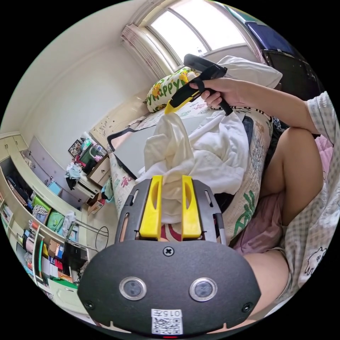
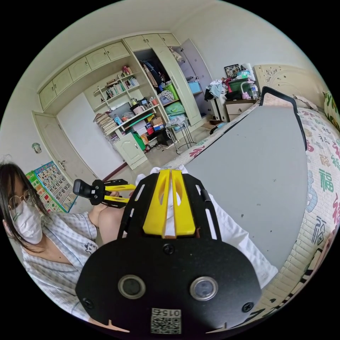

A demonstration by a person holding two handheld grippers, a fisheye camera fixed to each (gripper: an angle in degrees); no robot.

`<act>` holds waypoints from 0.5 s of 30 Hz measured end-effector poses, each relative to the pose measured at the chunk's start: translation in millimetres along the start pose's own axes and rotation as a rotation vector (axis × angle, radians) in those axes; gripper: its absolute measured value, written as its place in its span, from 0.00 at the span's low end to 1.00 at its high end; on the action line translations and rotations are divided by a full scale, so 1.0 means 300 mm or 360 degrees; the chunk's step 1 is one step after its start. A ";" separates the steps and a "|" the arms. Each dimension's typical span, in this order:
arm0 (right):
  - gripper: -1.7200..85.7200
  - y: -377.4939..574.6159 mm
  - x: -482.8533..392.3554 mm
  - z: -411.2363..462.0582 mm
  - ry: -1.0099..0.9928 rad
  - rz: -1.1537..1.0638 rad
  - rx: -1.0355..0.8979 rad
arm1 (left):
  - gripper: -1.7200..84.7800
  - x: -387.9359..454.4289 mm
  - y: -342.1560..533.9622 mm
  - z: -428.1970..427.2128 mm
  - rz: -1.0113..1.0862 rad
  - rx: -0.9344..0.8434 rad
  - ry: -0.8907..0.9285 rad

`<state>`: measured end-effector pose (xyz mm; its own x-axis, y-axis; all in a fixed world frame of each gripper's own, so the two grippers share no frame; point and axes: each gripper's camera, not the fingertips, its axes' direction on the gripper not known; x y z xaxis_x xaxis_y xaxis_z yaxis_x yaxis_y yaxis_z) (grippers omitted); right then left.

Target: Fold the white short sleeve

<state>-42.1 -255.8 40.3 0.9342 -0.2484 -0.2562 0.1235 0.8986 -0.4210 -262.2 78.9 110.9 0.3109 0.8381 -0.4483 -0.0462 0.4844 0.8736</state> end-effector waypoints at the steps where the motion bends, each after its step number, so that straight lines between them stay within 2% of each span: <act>1: 0.02 0.002 0.001 0.000 -0.0001 0.0005 0.0001 | 0.12 0.021 -0.007 -0.009 0.0033 0.0015 0.0013; 6: 0.02 0.009 0.007 0.004 -0.0012 0.0021 0.0005 | 0.12 0.117 -0.028 -0.046 0.0175 0.0051 -0.0172; 10: 0.02 0.011 0.014 0.016 -0.0025 0.0036 0.0001 | 0.11 0.141 -0.033 0.025 0.0235 -0.0107 -0.0179; 15: 0.02 0.016 0.029 0.020 -0.0103 0.0081 0.0033 | 0.04 0.076 -0.006 0.031 0.0030 -0.0082 -0.0090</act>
<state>-31.3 -251.6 41.3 0.9590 -0.1791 -0.2194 0.0819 0.9170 -0.3904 -246.3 94.8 100.9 0.3623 0.8324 -0.4193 -0.1007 0.4822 0.8703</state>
